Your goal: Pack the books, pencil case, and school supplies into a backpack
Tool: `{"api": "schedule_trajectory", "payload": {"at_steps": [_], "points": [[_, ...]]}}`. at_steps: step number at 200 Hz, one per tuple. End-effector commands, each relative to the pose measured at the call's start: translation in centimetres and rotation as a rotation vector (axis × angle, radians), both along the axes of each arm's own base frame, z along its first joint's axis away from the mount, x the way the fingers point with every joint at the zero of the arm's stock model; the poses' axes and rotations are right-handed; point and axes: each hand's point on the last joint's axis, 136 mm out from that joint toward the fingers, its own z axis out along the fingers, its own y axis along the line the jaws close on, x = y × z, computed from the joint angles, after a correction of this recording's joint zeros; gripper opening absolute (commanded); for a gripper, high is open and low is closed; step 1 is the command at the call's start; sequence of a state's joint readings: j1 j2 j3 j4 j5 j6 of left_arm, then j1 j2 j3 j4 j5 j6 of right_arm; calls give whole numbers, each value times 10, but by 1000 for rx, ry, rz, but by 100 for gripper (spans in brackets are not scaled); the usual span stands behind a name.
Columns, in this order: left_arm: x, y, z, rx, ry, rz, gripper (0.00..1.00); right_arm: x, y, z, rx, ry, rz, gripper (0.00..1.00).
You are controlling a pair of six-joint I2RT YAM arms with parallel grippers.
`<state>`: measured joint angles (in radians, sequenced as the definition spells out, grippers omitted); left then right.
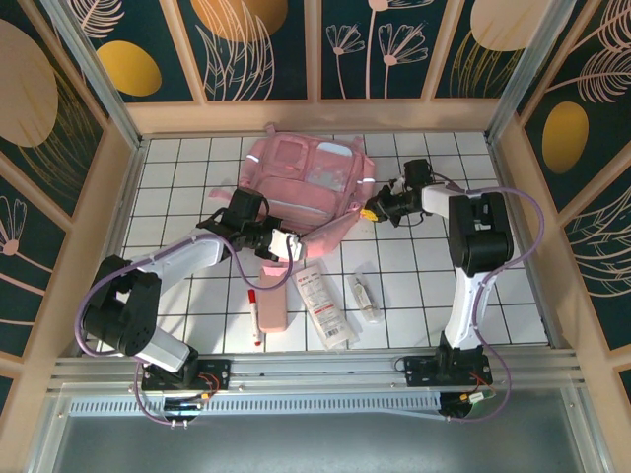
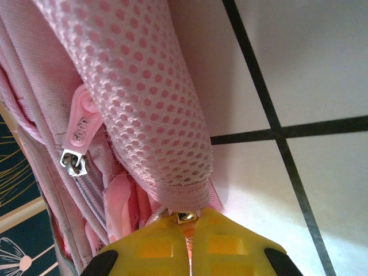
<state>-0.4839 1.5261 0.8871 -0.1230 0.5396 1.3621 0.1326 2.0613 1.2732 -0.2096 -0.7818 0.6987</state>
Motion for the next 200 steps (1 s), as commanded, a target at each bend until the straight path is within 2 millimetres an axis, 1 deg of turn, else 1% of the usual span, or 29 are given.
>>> {"api": "schedule_trajectory", "payload": {"at_steps": [1,13,29,38,49,64,80,98,107,130,149,164,176,184,186,189,195,200], "points": [[-25,8,6,-17,53,-56,0,62,-81,-11,-180,-104,-253,0],[-24,8,7,-19,50,-50,0,64,-83,-8,-166,-116,-256,0],[-22,6,11,-36,49,-39,0,63,-82,-2,-151,-136,-241,0],[-22,3,14,-53,54,-44,0,60,-81,3,-153,-148,-230,0],[-22,1,17,-74,59,-45,0,55,-85,8,-175,-165,-238,0],[-20,-1,19,-90,53,-43,0,47,-90,16,-188,-180,-247,6],[-19,-2,21,-97,52,-42,0,38,-86,26,-180,-198,-222,12],[-17,-3,23,-104,47,-37,0,26,-82,37,-204,-229,-164,15],[-16,-4,24,-108,47,-34,0,20,-85,40,-244,-244,-137,17],[-14,-7,28,-128,50,-35,0,4,-98,47,-357,-268,-120,23],[-16,-16,36,-192,61,-56,0,-4,-104,63,-407,-311,-134,28],[-16,-26,42,-230,64,-90,0,-11,-102,77,-433,-342,-129,32],[-14,-38,44,-223,66,-112,0,-17,-98,87,-439,-362,-123,33],[-15,-44,40,-201,77,-128,0,-21,-95,92,-438,-375,-118,35],[-16,-45,36,-192,87,-129,1,-22,-94,94,-437,-381,-115,35],[-13,-49,42,-190,76,-133,5,-22,-93,97,-436,-392,-112,35],[-12,-51,42,-174,84,-132,20,-24,-90,100,-434,-409,-100,36],[-12,-51,42,-163,97,-121,28,-26,-87,104,-432,-428,-81,37]]}}
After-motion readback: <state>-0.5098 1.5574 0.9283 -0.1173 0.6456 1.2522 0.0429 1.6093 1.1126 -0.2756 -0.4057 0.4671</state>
